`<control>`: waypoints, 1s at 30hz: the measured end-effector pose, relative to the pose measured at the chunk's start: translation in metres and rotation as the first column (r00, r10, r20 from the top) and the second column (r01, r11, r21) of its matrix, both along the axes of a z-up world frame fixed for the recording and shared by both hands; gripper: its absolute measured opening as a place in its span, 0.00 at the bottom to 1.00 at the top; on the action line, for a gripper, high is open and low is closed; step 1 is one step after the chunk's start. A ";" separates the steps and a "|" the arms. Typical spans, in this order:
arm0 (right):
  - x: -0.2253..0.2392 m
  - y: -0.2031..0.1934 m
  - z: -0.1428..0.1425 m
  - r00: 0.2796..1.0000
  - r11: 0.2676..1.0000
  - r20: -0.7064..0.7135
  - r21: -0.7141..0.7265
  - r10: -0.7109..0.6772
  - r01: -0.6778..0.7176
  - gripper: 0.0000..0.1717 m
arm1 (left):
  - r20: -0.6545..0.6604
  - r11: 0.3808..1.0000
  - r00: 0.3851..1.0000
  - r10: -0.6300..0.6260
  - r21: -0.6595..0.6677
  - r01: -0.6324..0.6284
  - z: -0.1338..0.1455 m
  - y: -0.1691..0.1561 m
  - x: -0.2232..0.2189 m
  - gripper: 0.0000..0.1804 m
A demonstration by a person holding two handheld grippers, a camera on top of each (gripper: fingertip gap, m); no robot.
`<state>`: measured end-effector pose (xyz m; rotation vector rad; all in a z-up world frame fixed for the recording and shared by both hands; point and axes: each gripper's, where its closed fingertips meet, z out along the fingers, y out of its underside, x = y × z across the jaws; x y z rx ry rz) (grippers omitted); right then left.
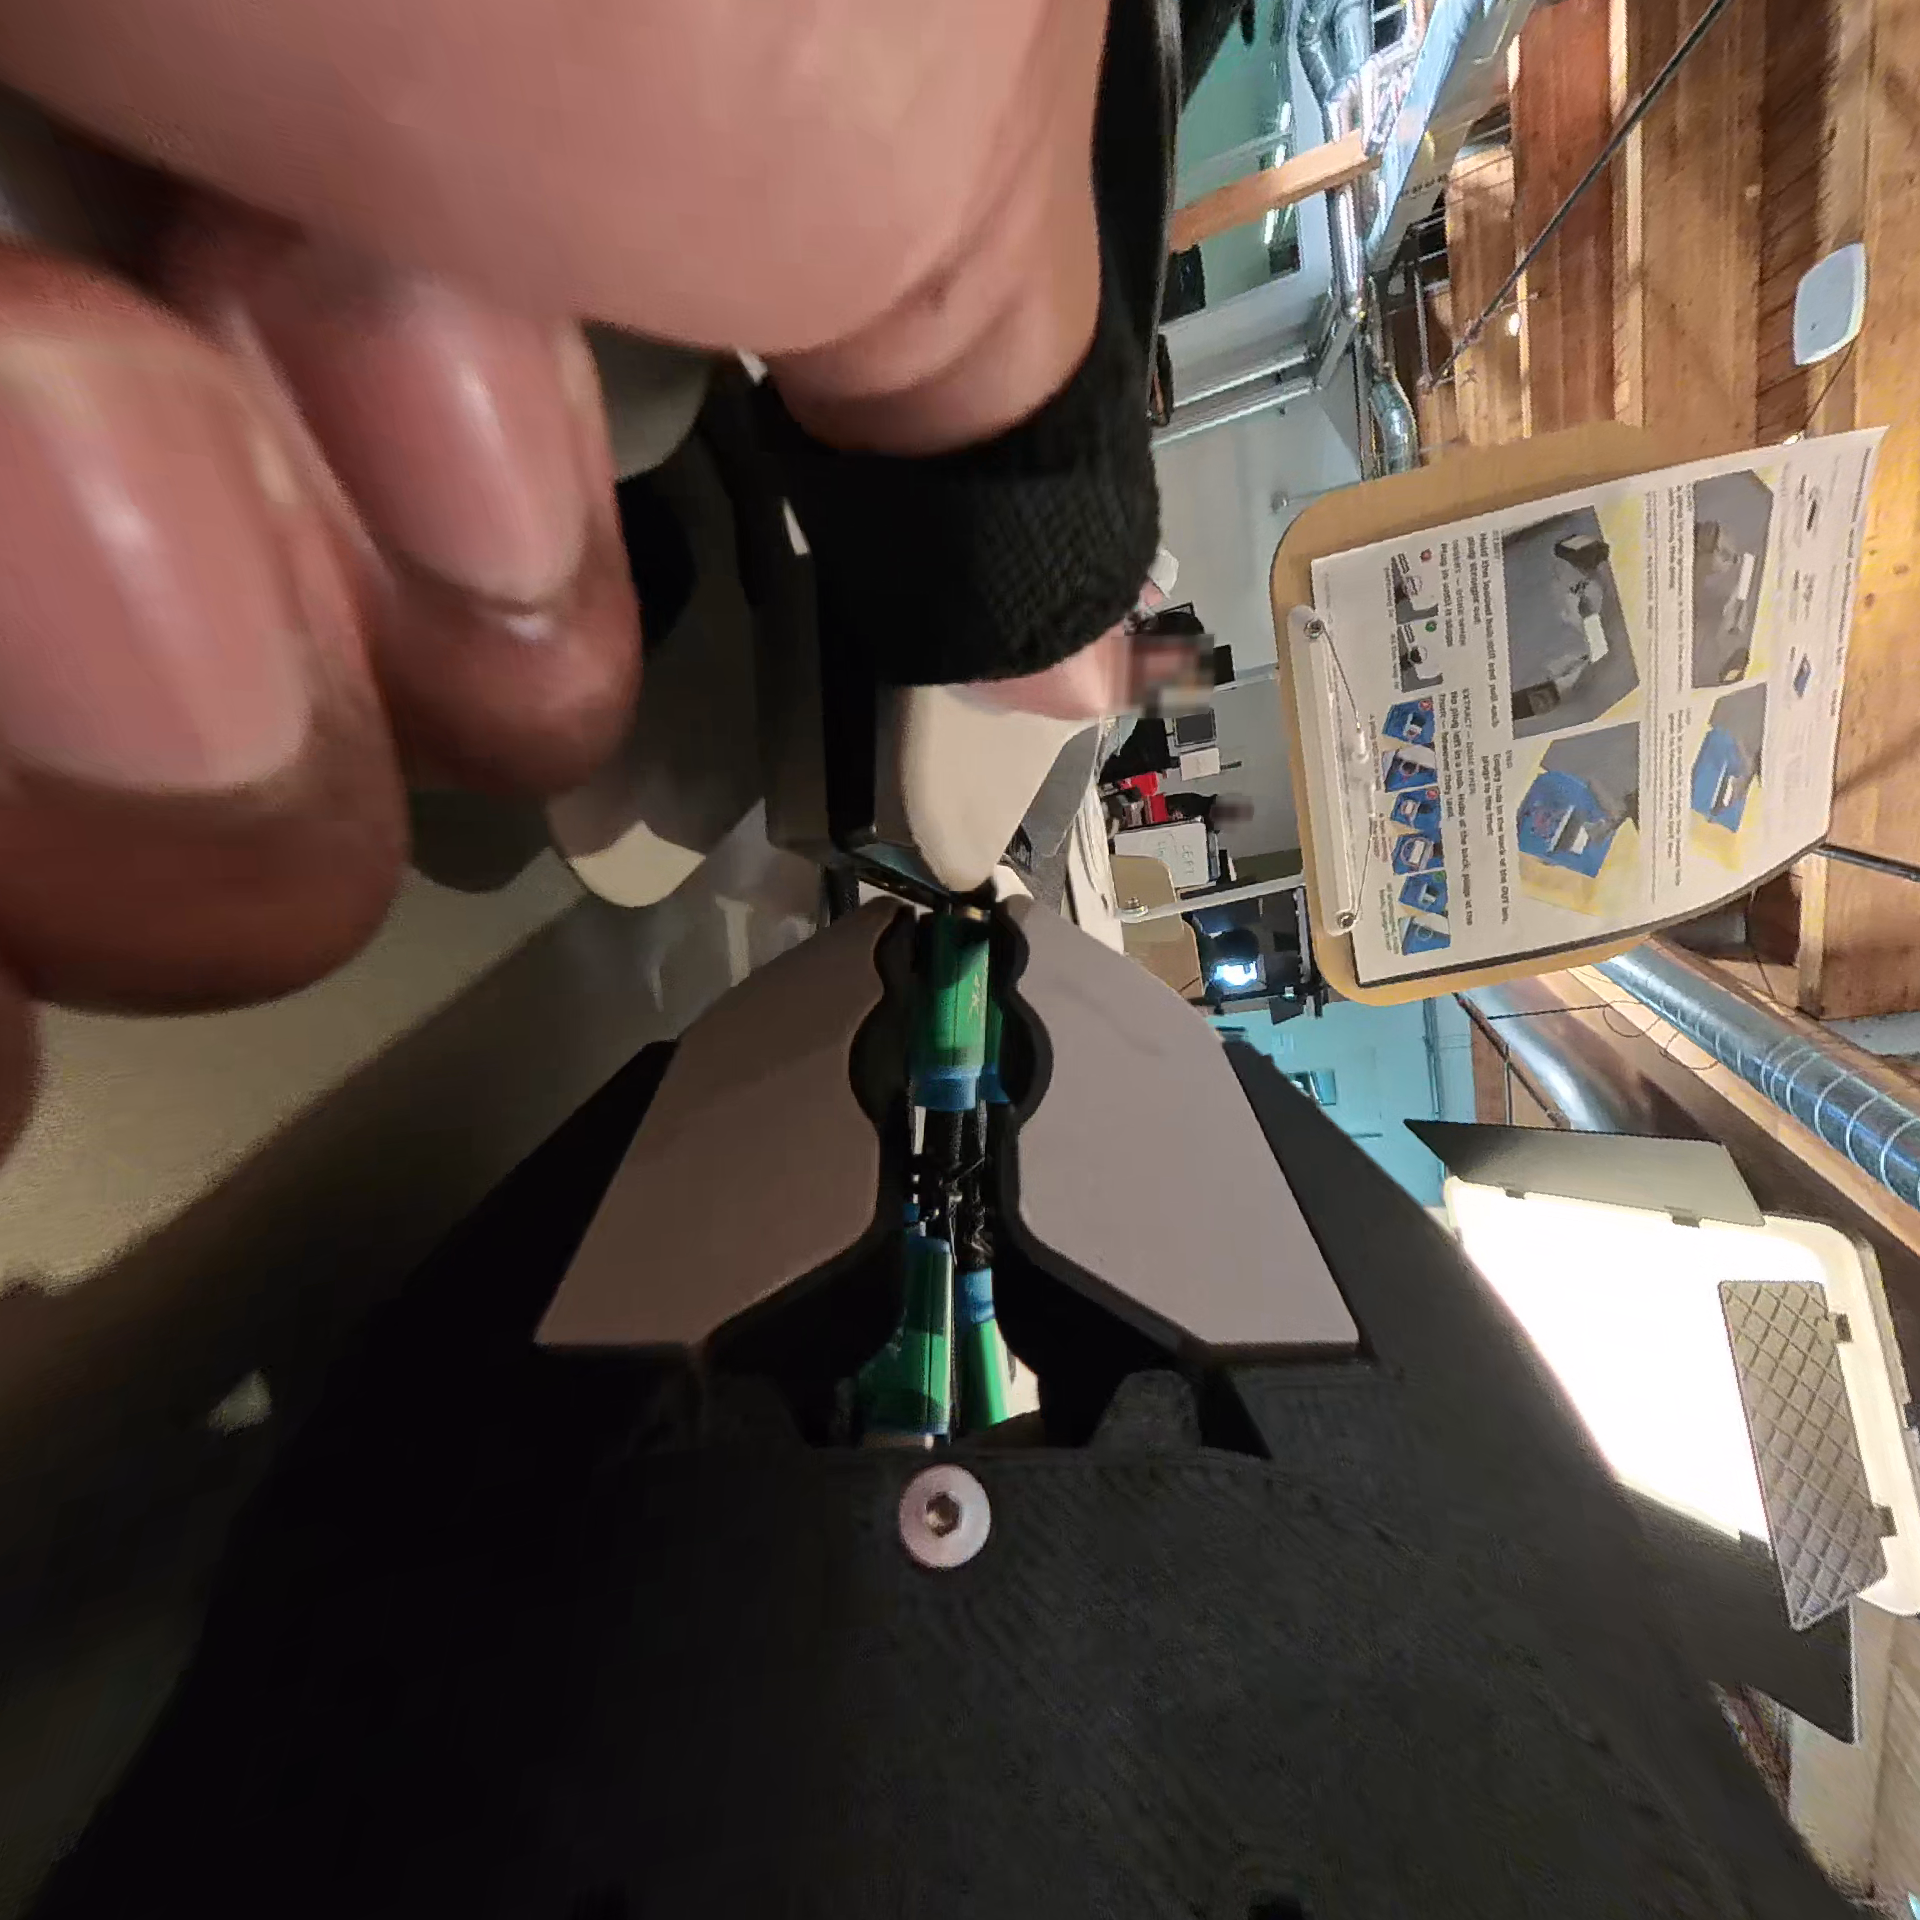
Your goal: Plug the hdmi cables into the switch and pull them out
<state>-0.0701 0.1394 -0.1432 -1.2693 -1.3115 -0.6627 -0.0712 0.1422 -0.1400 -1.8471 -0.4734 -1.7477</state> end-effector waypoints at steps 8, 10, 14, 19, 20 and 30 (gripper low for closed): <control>0.004 0.001 0.000 1.000 1.000 -0.010 0.015 -0.010 0.010 0.08 | 0.033 0.999 0.999 -0.034 -0.001 0.034 0.001 -0.004 0.001 0.12; 0.005 0.000 -0.001 1.000 1.000 -0.014 0.000 0.008 -0.008 0.08 | 0.018 1.000 0.999 -0.027 -0.005 0.027 0.000 -0.004 0.001 0.12; 0.006 -0.002 -0.002 0.999 0.999 -0.012 -0.009 0.041 -0.041 0.08 | 0.016 1.000 1.000 -0.024 -0.010 0.025 -0.001 -0.005 0.002 0.12; 0.006 -0.003 -0.002 0.998 0.998 -0.023 -0.020 0.062 -0.063 0.08 | 0.020 1.000 1.000 -0.003 -0.019 0.003 -0.002 -0.004 0.000 0.11; 0.005 -0.004 -0.003 0.998 0.998 -0.023 -0.022 0.062 -0.063 0.08 | 0.015 1.000 1.000 0.006 -0.019 -0.005 -0.002 -0.004 0.000 0.11; 0.006 -0.008 0.000 0.987 0.988 -0.066 -0.037 0.146 -0.149 0.09 | 0.026 1.000 1.000 0.017 -0.009 -0.017 0.000 -0.005 0.000 0.11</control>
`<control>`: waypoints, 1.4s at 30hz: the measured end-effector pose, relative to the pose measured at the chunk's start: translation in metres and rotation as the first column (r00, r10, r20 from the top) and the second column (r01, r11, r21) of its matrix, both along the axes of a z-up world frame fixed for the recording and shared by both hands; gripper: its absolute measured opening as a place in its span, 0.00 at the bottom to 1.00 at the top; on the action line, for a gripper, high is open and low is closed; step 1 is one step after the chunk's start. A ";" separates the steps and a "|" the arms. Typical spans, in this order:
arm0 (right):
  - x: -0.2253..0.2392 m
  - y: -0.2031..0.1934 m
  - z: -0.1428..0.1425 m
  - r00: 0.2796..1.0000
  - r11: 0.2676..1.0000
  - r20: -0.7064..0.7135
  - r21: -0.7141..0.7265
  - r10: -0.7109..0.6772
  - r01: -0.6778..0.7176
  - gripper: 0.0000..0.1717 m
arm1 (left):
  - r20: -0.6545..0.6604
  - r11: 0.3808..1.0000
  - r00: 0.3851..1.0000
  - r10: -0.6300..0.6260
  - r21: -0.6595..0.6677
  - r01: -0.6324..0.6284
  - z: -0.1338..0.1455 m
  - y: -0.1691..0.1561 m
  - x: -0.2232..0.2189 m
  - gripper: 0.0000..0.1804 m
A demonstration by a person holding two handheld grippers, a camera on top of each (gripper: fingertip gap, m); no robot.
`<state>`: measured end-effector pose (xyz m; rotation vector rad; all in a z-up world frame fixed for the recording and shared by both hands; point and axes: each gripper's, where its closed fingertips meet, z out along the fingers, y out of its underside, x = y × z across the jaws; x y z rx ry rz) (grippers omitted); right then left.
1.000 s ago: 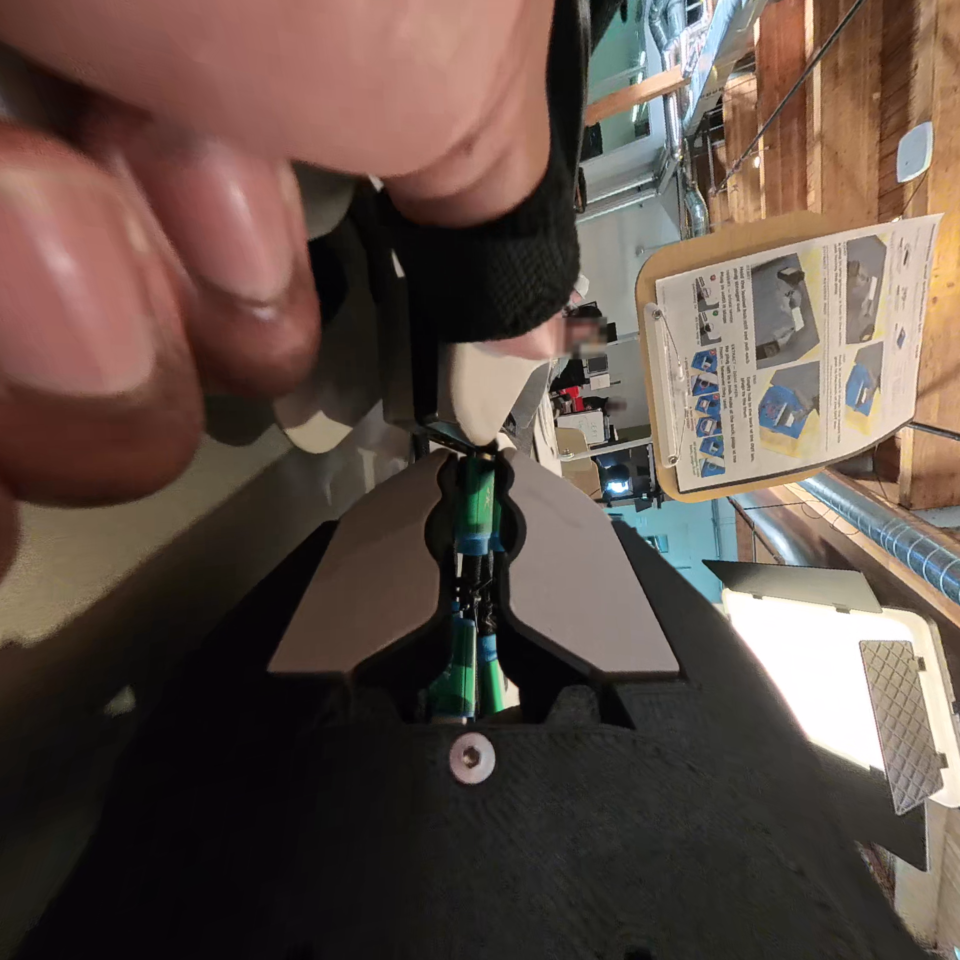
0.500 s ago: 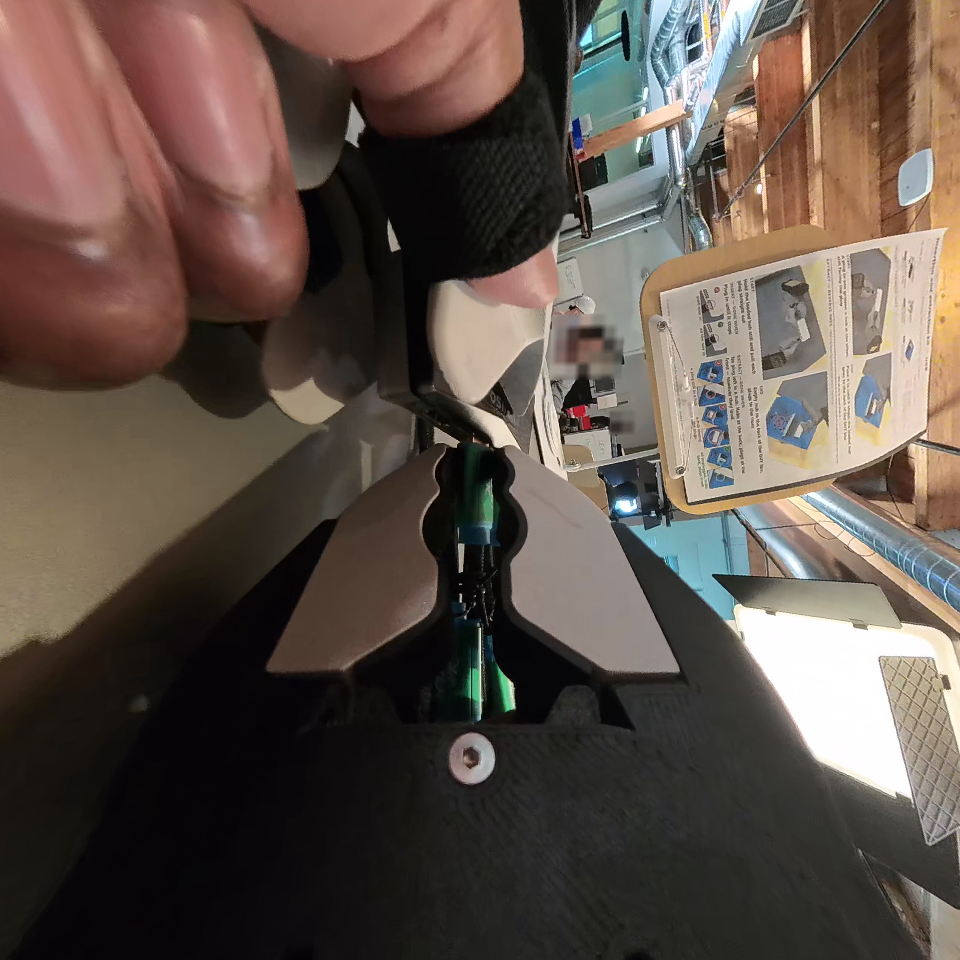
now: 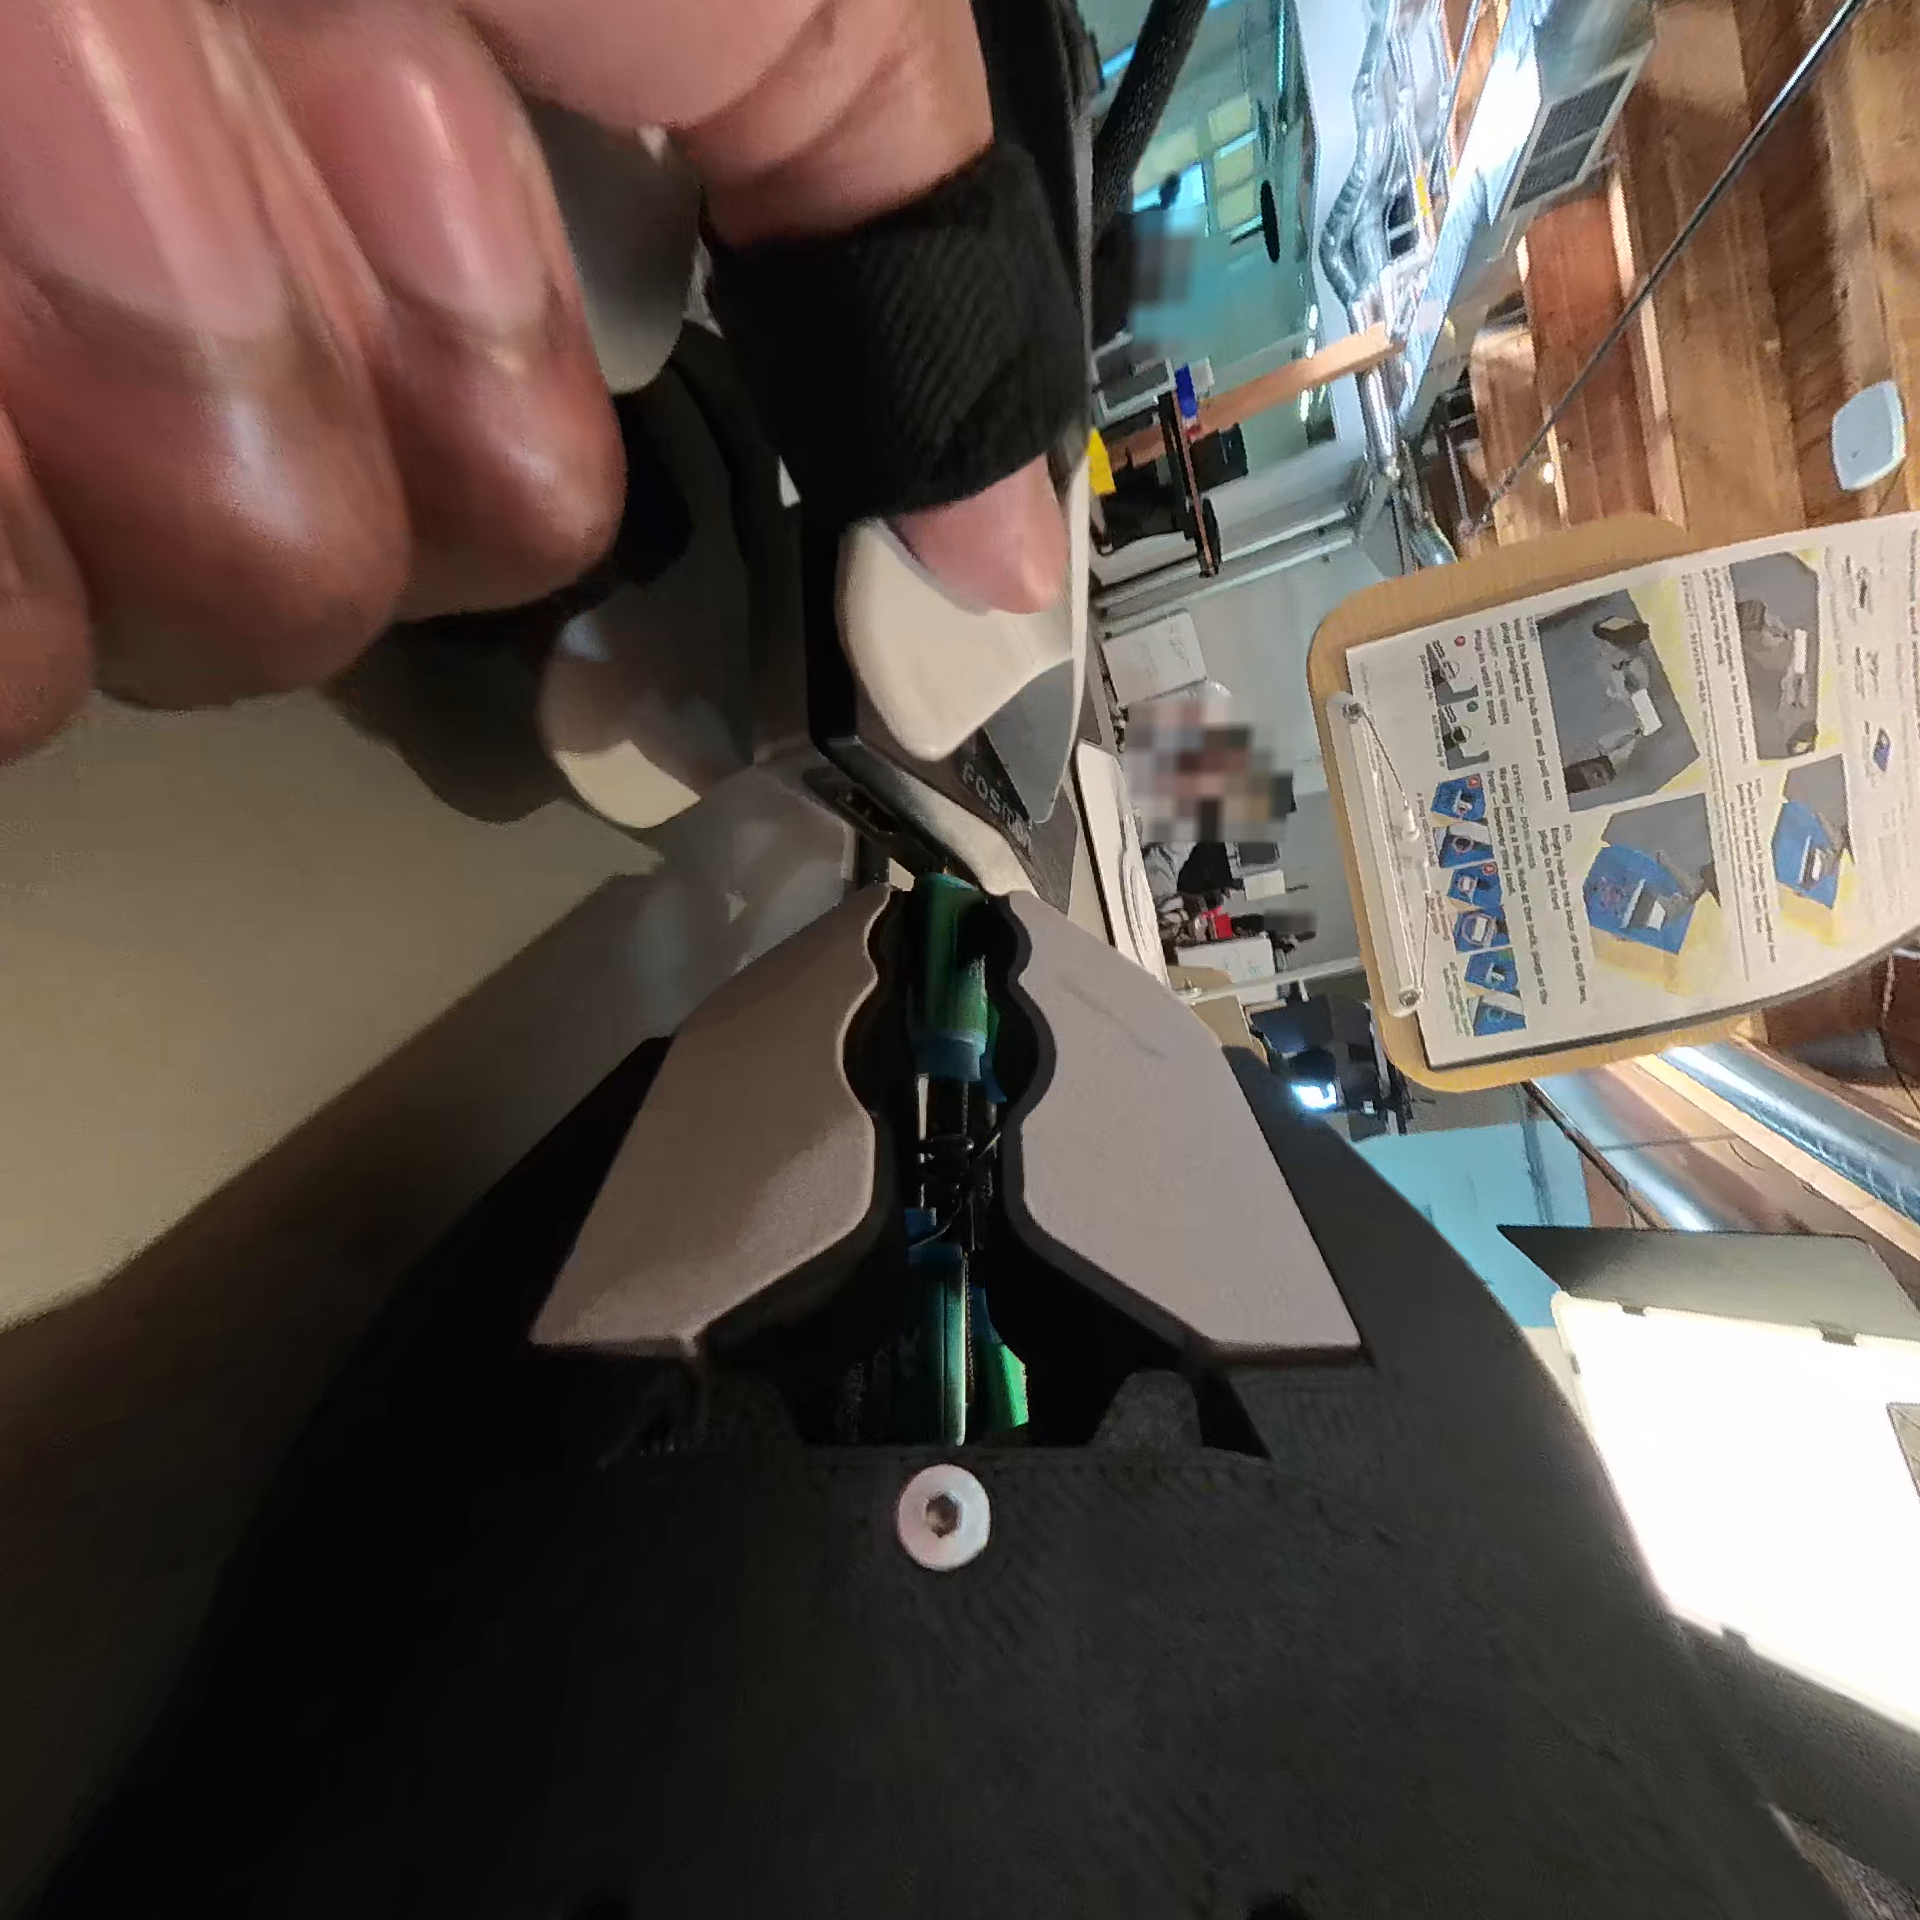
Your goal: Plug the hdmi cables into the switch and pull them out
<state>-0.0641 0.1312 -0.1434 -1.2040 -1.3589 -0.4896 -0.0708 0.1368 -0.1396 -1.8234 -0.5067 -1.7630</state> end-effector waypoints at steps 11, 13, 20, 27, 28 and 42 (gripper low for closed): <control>0.009 -0.001 0.003 1.000 1.000 -0.019 -0.002 0.022 -0.023 0.09 | 0.029 1.000 0.999 -0.027 0.003 0.027 0.003 -0.003 0.008 0.11; 0.010 -0.004 0.003 0.999 0.999 -0.023 -0.008 0.043 -0.044 0.09 | 0.035 0.999 0.999 -0.035 -0.001 0.035 0.002 -0.005 0.009 0.11; 0.017 -0.013 0.003 0.999 0.999 0.022 0.022 0.041 -0.041 0.08 | 0.042 0.998 0.997 -0.058 -0.009 0.058 0.001 -0.011 0.015 0.11; 0.022 -0.013 0.007 0.999 0.999 -0.043 -0.012 -0.031 0.030 0.08 | 0.039 0.998 0.998 -0.055 0.025 0.054 0.006 -0.010 0.020 0.11; 0.022 -0.012 0.008 0.997 0.999 -0.060 -0.014 -0.046 0.045 0.08 | 0.029 0.997 0.998 -0.056 0.049 0.054 0.009 -0.009 0.020 0.12; 0.002 -0.042 0.018 0.809 0.795 -0.554 -0.573 -0.198 -0.198 0.14 | 0.087 0.896 0.971 0.223 0.374 -0.239 0.054 0.009 -0.022 0.12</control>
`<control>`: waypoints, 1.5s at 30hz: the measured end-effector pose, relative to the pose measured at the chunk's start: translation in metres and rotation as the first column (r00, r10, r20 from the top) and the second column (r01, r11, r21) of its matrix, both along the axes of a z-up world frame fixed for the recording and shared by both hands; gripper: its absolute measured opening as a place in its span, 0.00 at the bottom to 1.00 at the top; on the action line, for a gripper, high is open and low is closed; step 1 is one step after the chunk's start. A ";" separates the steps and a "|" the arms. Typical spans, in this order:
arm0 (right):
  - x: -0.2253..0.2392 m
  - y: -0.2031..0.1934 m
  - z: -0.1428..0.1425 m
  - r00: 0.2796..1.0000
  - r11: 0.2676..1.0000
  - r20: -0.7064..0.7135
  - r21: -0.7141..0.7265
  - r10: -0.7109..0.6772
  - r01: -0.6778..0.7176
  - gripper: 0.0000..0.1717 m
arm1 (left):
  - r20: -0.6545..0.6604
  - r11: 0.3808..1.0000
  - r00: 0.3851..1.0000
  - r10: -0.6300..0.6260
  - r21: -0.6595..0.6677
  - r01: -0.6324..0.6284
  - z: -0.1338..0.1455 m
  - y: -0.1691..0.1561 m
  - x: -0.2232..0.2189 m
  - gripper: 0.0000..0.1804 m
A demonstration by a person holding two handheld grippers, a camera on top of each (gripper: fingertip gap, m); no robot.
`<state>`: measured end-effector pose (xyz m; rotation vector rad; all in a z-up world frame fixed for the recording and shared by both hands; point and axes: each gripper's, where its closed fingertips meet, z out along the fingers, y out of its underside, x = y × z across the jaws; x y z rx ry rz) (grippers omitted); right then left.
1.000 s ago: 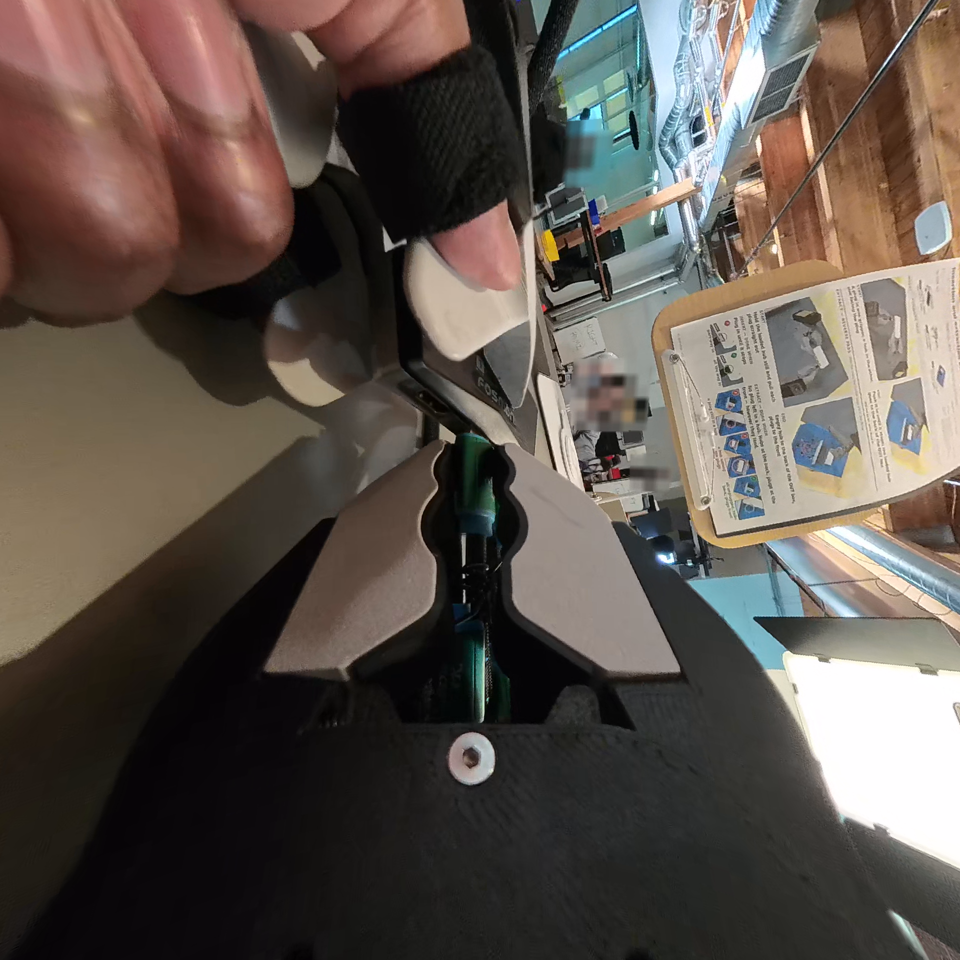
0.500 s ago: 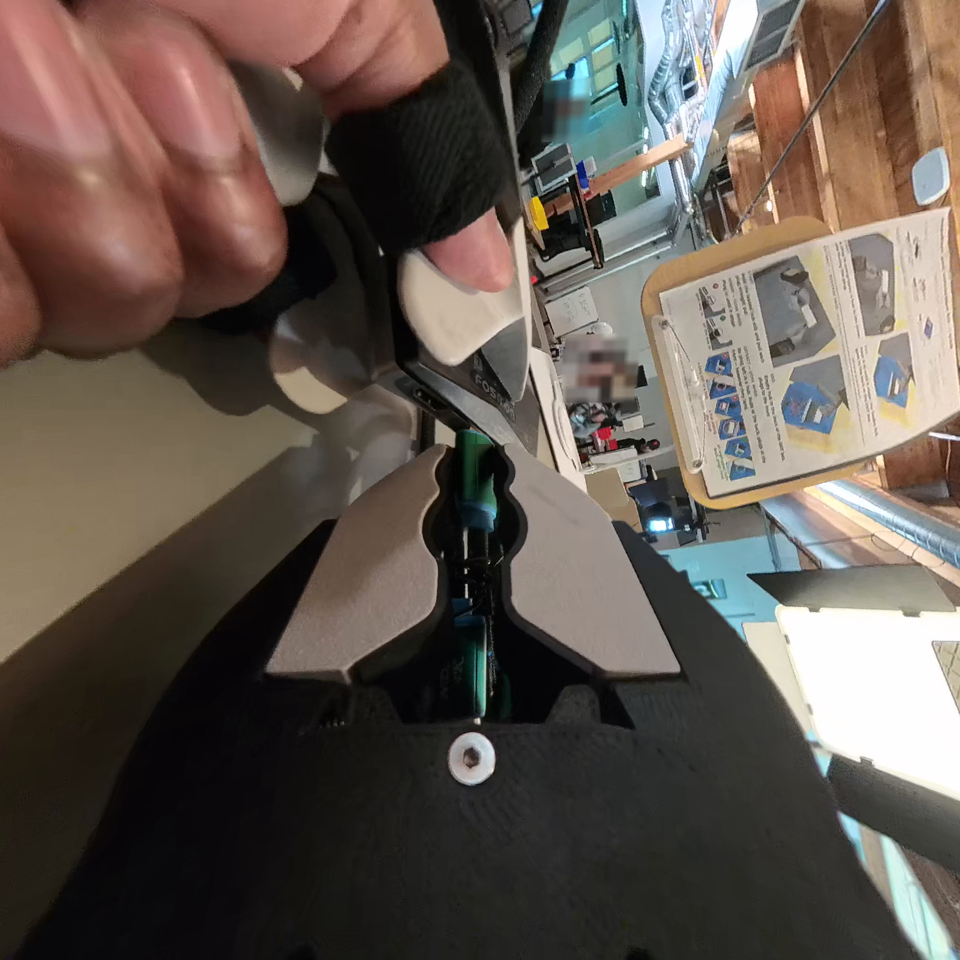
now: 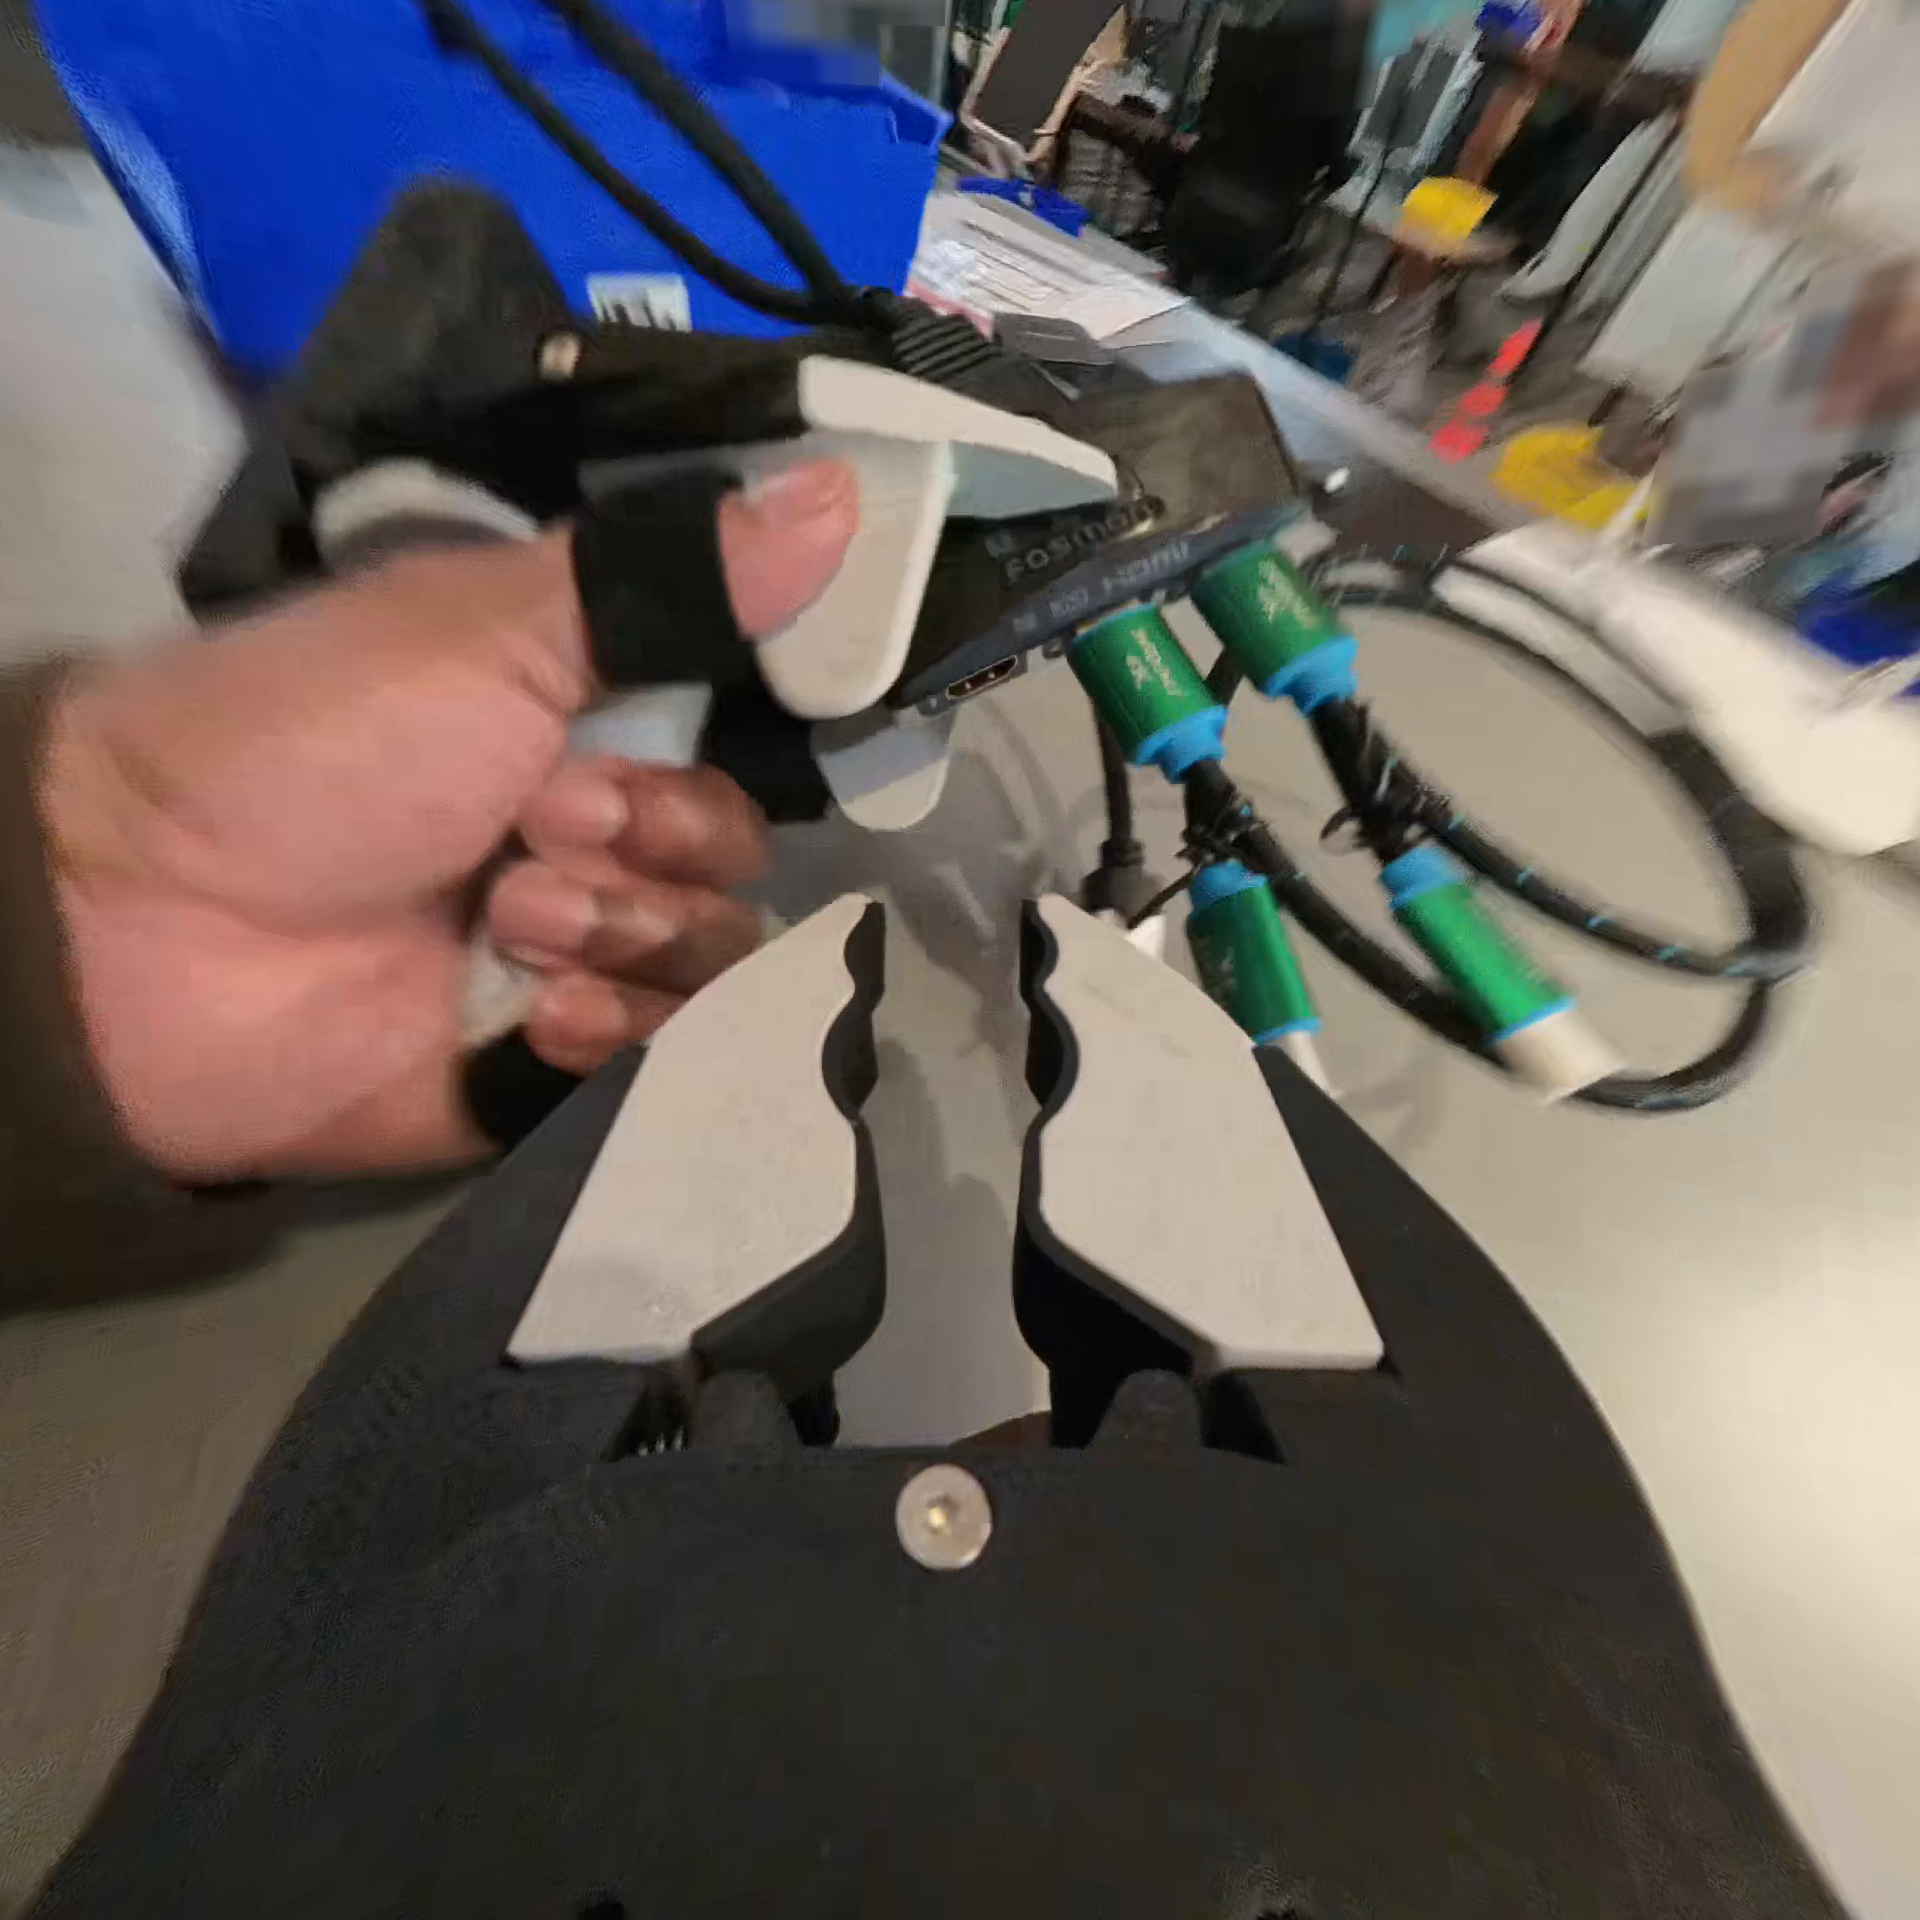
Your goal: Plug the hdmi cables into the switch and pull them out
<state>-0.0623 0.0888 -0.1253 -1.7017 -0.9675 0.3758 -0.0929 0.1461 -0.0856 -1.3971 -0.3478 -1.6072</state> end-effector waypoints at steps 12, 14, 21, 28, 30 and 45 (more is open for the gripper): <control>-0.017 0.034 0.029 0.533 0.709 -0.775 -0.584 -0.341 -0.395 0.12 | 0.063 0.995 0.997 0.042 0.084 -0.048 0.011 -0.004 0.005 0.12; -0.018 0.038 0.036 0.475 0.714 -0.804 -0.563 -0.357 -0.417 0.10 | 0.084 0.997 0.996 0.030 0.073 -0.036 0.010 -0.005 0.011 0.12; -0.010 0.048 0.045 0.410 0.758 -0.835 -0.524 -0.368 -0.389 0.07 | 0.125 0.996 0.992 0.016 0.089 -0.027 0.013 -0.006 0.016 0.12; -0.005 0.047 0.051 0.397 0.761 -0.869 -0.465 -0.296 -0.452 0.07 | 0.148 0.992 0.989 -0.020 0.129 0.001 0.017 -0.005 0.018 0.13; -0.004 0.047 0.052 0.409 0.768 -0.871 -0.453 -0.273 -0.452 0.07 | 0.164 0.988 0.985 0.044 0.138 -0.067 0.019 0.000 0.004 0.18; -0.013 0.036 0.045 0.491 0.749 -0.838 -0.481 -0.239 -0.455 0.06 | 0.209 0.992 0.978 0.008 0.121 -0.034 0.021 0.004 -0.001 0.12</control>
